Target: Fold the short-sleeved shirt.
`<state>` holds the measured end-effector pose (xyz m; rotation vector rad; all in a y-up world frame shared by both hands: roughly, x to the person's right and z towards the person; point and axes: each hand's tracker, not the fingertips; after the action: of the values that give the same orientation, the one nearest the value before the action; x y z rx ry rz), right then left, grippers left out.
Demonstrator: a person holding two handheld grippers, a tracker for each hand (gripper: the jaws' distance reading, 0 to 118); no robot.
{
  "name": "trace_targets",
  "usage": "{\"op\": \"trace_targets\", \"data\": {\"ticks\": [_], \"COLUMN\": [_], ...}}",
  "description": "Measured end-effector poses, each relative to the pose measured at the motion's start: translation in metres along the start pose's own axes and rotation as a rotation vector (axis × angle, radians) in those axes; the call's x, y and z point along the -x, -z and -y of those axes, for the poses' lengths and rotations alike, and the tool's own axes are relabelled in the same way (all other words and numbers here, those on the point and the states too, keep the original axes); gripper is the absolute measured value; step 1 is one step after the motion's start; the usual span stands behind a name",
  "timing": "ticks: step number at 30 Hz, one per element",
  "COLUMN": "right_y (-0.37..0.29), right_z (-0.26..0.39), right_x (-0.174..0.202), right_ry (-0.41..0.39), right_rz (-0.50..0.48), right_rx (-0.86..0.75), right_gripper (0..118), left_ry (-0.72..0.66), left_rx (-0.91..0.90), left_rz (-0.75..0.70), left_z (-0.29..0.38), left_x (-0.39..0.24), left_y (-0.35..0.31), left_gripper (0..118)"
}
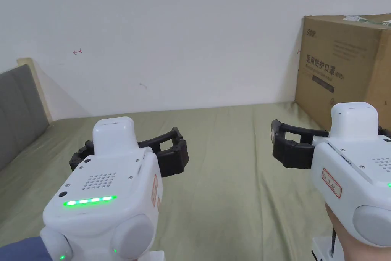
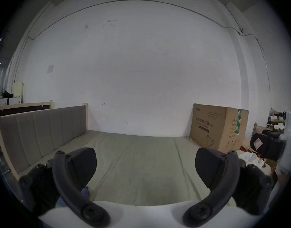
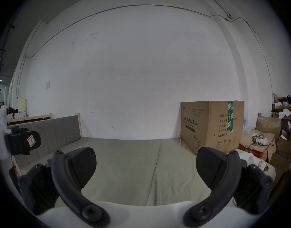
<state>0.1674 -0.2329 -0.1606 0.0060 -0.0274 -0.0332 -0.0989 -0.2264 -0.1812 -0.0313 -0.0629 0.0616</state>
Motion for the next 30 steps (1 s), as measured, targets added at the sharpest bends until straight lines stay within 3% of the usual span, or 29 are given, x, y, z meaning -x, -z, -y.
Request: {"op": "trace_targets", "data": {"ticks": [22, 30], "right_y": [-0.003, -0.005], "right_z": [0.016, 0.021], "right_x": [0.003, 0.003], "right_ry": [0.013, 0.010], "right_rz": [-0.023, -0.023], "right_rx": [0.056, 0.068], "right_gripper": [118, 118], "left_ry": [0.035, -0.029], "left_rx": [0.056, 0.077], "left_rz": [-0.022, -0.007], "left_z": [0.017, 0.016], "left_x": [-0.021, -0.019], "left_y": [-0.002, -0.004], "left_gripper": [118, 118]}}
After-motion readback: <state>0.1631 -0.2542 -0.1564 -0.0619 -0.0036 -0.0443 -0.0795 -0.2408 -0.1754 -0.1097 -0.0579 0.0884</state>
